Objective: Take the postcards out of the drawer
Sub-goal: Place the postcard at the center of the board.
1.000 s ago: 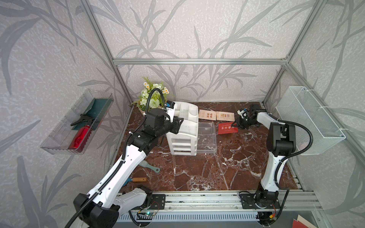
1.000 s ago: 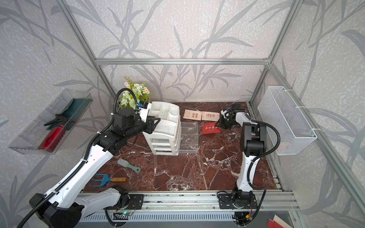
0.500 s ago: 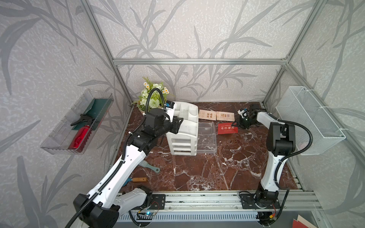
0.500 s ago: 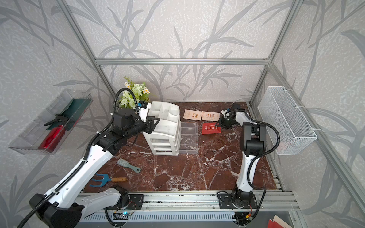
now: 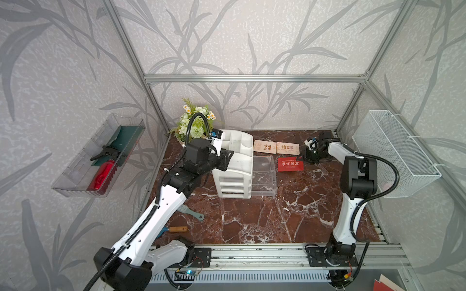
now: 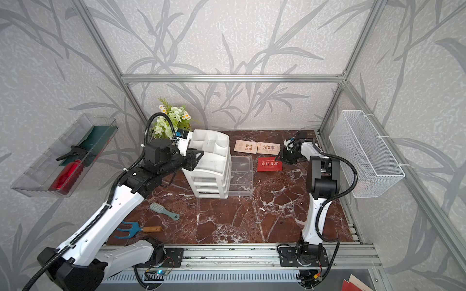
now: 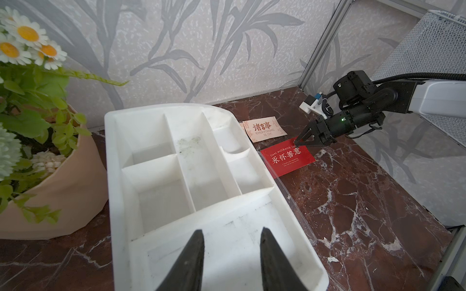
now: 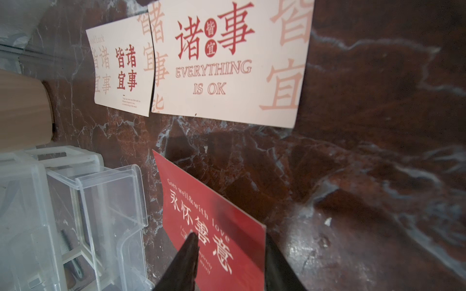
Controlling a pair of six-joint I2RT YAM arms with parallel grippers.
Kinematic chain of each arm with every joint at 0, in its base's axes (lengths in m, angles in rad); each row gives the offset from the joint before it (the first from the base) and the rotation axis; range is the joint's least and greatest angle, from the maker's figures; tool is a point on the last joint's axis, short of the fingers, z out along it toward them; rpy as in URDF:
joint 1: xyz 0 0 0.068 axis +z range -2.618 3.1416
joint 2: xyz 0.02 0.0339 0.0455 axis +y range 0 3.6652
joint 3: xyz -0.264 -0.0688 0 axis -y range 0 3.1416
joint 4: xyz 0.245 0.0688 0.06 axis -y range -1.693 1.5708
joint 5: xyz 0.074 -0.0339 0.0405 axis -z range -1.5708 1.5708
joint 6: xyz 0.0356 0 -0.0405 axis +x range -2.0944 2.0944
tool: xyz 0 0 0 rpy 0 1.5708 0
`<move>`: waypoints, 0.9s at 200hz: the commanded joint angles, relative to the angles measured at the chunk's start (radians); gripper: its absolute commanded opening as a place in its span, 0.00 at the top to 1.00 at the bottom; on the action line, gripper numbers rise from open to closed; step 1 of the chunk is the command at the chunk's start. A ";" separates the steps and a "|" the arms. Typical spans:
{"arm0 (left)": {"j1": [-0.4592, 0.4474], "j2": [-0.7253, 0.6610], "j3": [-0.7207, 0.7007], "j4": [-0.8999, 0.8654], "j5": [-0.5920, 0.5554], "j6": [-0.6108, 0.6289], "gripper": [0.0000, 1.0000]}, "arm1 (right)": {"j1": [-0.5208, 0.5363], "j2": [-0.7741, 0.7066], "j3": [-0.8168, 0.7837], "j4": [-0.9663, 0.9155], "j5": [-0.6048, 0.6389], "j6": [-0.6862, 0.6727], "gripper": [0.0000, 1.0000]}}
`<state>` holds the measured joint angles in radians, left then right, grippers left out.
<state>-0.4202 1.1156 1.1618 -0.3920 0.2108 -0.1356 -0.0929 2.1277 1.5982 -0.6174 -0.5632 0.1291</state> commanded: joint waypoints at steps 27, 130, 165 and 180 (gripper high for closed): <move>0.008 -0.029 -0.004 -0.012 0.000 -0.007 0.63 | -0.003 0.021 0.038 -0.029 0.035 0.005 0.57; 0.021 0.006 0.085 -0.102 -0.072 0.004 0.63 | -0.004 -0.045 0.047 -0.055 0.044 0.001 0.56; 0.029 0.036 0.156 -0.184 -0.143 0.015 0.63 | 0.007 -0.113 0.002 -0.037 0.009 0.008 0.57; 0.032 0.057 0.190 -0.227 -0.183 0.022 0.63 | 0.017 -0.143 -0.017 -0.033 -0.001 0.012 0.57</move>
<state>-0.3977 1.1465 1.2892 -0.5282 0.1127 -0.1314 -0.0898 2.0758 1.6070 -0.6403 -0.5312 0.1333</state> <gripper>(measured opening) 0.368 0.430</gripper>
